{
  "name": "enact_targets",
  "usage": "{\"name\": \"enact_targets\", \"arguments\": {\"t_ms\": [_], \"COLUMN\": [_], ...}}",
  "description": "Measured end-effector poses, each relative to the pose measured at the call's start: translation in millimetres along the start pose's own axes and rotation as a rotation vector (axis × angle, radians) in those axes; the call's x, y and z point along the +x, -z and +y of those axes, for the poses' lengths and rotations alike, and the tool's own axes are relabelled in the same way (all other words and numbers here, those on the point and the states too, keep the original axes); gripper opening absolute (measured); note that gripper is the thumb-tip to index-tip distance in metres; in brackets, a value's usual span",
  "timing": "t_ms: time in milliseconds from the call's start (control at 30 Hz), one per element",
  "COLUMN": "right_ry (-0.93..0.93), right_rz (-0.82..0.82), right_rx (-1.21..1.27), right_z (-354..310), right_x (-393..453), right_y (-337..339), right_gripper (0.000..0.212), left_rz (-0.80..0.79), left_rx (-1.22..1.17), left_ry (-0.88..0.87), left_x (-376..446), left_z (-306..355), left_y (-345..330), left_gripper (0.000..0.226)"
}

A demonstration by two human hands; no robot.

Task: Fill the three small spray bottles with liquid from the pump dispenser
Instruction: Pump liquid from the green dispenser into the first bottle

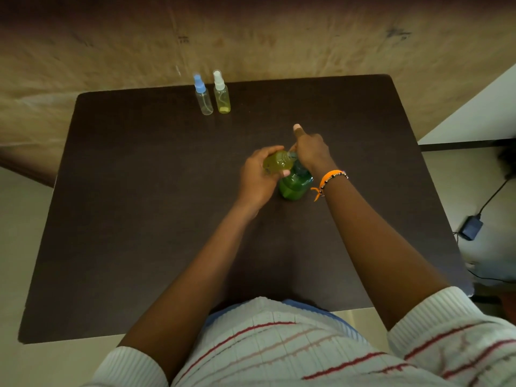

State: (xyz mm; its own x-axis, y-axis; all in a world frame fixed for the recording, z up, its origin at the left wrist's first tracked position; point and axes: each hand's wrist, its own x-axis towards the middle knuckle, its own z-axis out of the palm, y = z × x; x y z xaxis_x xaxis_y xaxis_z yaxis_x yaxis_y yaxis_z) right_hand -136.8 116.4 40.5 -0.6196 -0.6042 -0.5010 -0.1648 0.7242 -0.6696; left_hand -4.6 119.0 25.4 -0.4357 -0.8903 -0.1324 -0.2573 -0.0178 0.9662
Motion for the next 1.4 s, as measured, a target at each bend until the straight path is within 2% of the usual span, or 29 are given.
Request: {"name": "enact_targets", "arguments": {"t_ms": [133, 533, 833, 1200, 1400], "right_ry": [0.005, -0.014, 0.012, 0.011, 0.018], "right_rz": [-0.049, 0.041, -0.049, 0.012, 0.027], "right_rx": [0.003, 0.021, -0.009, -0.010, -0.021], "right_z": [-4, 2, -4, 0, -1], "right_x": [-2, -2, -6, 5, 1], "right_y": [1, -2, 4, 3, 4], "right_gripper": [0.079, 0.058, 0.076, 0.061, 0.060], "left_rz": [-0.001, 0.008, -0.009, 0.019, 0.022], "left_rx": [-0.024, -0.033, -0.055, -0.054, -0.047], "left_ry": [-0.015, -0.004, -0.015, -0.005, -0.008], "left_x": [2, 2, -1, -2, -5], "left_z": [0, -7, -1, 1, 3], "left_y": [0, -4, -2, -3, -2], "left_gripper": [0.052, 0.052, 0.053, 0.054, 0.054]}}
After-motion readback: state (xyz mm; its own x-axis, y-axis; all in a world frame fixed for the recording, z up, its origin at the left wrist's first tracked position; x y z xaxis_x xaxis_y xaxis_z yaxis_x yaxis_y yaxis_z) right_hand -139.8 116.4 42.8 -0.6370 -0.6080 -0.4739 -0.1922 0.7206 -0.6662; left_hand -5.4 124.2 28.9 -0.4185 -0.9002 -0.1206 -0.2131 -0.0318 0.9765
